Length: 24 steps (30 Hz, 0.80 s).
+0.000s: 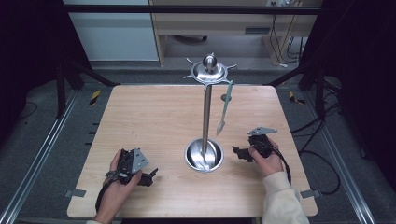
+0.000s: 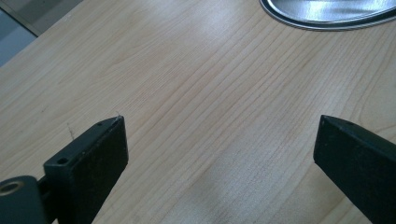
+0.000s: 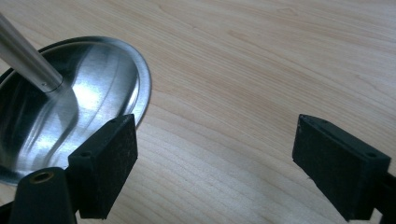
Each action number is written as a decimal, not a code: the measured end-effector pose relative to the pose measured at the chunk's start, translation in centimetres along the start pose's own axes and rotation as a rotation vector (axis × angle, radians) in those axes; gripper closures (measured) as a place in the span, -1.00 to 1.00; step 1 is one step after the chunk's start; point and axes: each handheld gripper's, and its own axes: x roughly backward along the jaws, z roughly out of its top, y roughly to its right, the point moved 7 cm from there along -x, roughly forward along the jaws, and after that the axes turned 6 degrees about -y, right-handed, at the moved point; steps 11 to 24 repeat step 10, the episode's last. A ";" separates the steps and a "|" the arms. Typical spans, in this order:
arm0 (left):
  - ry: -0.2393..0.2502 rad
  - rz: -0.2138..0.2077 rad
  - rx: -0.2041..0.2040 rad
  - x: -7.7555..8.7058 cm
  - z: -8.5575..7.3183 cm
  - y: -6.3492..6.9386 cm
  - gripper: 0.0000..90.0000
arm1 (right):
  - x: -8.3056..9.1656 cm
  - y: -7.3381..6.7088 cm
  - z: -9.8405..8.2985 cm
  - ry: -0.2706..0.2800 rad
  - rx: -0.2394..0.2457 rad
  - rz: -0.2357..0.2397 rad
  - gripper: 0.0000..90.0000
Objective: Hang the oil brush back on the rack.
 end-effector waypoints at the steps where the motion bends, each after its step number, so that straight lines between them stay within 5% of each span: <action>1: 0.000 0.000 0.000 0.0 0.0 0.0 -0.94 | -0.1 -0.1 0.0 0.003 0.001 0.007 -0.68; 24: -0.002 -0.001 -0.002 0.0 0.0 0.0 -0.94 | -0.1 -0.3 0.1 0.009 -0.007 0.028 -0.71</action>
